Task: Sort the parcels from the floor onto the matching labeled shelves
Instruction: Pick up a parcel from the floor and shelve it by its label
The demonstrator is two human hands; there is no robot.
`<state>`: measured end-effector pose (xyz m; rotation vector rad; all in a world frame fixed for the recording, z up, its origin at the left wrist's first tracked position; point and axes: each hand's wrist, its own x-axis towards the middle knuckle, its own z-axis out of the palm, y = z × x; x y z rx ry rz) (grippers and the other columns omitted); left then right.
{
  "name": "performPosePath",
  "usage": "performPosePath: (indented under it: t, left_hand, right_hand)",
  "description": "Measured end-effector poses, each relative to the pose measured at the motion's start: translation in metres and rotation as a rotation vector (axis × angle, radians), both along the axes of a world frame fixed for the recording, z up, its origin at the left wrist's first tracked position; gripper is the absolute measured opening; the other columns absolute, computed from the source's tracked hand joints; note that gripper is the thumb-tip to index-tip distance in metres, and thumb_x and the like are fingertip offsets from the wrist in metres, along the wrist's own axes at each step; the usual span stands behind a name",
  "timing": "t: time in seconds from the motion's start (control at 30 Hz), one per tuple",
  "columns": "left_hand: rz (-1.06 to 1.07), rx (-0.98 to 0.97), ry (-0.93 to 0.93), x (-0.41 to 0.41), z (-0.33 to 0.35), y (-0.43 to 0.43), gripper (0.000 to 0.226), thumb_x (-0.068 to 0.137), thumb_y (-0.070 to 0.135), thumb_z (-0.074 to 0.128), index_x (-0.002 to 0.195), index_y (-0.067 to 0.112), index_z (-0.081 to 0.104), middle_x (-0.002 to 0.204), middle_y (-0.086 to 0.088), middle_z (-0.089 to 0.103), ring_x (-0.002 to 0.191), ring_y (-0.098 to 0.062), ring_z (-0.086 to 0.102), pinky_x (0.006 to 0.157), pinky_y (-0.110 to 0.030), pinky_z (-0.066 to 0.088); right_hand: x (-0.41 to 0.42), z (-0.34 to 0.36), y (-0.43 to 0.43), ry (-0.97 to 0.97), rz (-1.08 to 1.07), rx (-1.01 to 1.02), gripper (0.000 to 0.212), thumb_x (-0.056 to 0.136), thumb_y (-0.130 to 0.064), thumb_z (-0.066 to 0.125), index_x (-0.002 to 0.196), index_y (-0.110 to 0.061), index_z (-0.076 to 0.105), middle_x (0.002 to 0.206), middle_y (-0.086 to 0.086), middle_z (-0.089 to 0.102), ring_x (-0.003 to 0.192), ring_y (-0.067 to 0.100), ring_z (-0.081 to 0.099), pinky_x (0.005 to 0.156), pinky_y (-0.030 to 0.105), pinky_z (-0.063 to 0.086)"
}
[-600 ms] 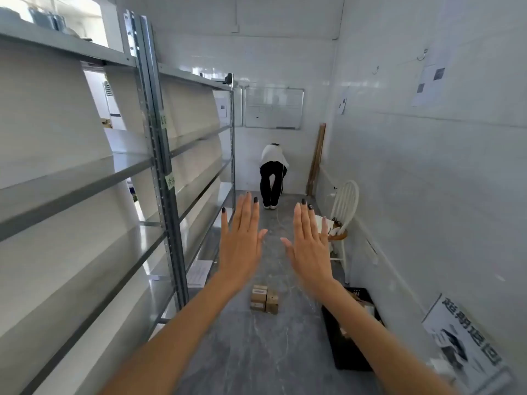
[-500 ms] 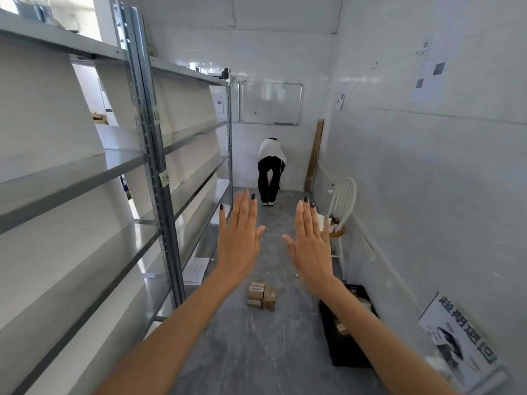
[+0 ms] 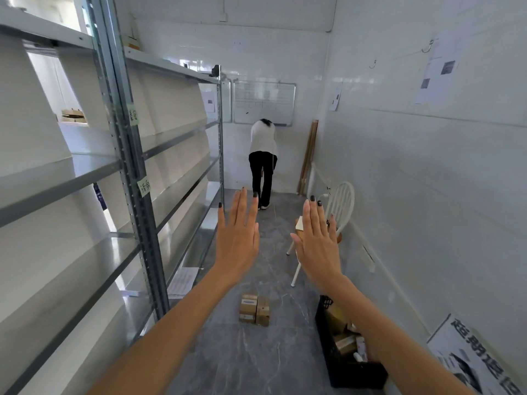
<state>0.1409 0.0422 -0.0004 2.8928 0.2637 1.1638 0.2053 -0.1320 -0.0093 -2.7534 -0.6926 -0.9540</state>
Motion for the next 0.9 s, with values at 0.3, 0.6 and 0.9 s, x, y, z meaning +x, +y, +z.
performPosePath:
  t: [0.3, 0.6, 0.9]
  left_hand:
    - [-0.054, -0.032, -0.002, 0.073, 0.002, 0.043, 0.06, 0.099, 0.028, 0.026, 0.15, 0.02, -0.005, 0.159, -0.007, -0.009, 0.147, -0.021, -0.011, 0.117, -0.048, -0.007]
    - [-0.084, 0.01, 0.028, 0.123, -0.018, 0.064, 0.06, 0.096, 0.025, 0.029, 0.15, 0.021, 0.003, 0.16, -0.008, -0.001, 0.148, -0.023, -0.001, 0.117, -0.055, 0.012]
    - [-0.067, 0.054, 0.052, 0.2, -0.027, 0.072, 0.059, 0.097, 0.026, 0.031, 0.15, 0.021, 0.006, 0.16, -0.008, 0.001, 0.147, -0.024, 0.002, 0.118, -0.053, 0.008]
  right_hand:
    - [0.076, 0.001, 0.033, -0.016, 0.006, -0.004, 0.065, 0.098, -0.034, 0.032, 0.15, -0.008, 0.003, 0.159, 0.009, 0.009, 0.147, 0.025, 0.008, 0.119, 0.046, 0.009]
    - [0.122, -0.02, 0.058, 0.035, 0.013, -0.026, 0.067, 0.096, -0.025, 0.036, 0.149, -0.007, -0.001, 0.159, 0.011, 0.008, 0.147, 0.027, 0.004, 0.119, 0.048, 0.011]
    - [0.202, -0.038, 0.079, 0.098, 0.017, -0.06, 0.065, 0.095, -0.026, 0.029, 0.149, -0.007, 0.001, 0.159, 0.01, 0.006, 0.147, 0.025, 0.001, 0.119, 0.046, 0.007]
